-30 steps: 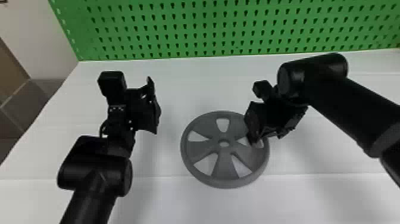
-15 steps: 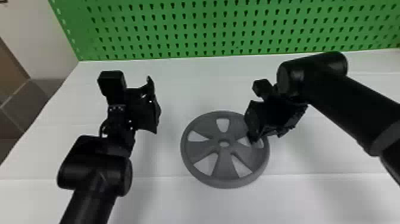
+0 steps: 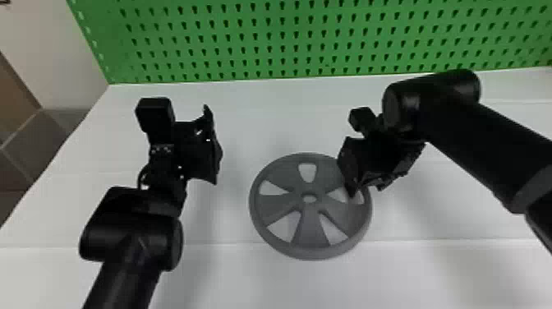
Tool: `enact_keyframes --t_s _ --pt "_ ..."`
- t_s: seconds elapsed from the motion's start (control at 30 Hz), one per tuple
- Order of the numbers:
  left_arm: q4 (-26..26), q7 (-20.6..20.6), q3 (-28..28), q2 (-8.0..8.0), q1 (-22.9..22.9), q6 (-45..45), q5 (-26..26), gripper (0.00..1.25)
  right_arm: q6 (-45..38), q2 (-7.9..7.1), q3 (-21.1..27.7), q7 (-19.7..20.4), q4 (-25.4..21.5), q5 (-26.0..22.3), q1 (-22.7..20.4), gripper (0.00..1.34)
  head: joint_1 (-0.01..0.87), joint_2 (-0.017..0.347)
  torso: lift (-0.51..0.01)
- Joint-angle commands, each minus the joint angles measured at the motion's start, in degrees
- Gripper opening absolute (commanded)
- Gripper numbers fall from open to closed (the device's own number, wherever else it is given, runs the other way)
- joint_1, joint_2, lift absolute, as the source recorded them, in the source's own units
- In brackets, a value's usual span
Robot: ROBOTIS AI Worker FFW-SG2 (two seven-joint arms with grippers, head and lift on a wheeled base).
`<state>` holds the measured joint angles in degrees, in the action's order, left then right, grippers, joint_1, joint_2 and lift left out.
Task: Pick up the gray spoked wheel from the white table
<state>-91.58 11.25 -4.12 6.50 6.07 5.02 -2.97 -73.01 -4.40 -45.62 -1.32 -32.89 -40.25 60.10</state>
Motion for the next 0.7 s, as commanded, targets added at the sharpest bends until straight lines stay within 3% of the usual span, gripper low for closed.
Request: enact_keyframes --t_s 0.0,0.47,0.67 --pt "0.0 0.0 0.0 0.0 0.0 0.0 0.0 1.05 0.0 0.01 0.0 0.0 0.0 0.0 0.0 0.85 0.779 0.118 -0.087" --pt "0.0 0.0 0.0 0.0 -0.1 0.0 0.1 1.05 -0.5 -0.17 -0.1 0.0 0.0 1.0 0.3 0.8 0.779 0.118 -0.087" --pt "0.0 0.0 0.0 0.0 0.0 0.0 0.1 1.05 -0.6 -0.17 -0.4 0.0 0.0 1.1 0.3 0.68 0.779 0.118 -0.087"
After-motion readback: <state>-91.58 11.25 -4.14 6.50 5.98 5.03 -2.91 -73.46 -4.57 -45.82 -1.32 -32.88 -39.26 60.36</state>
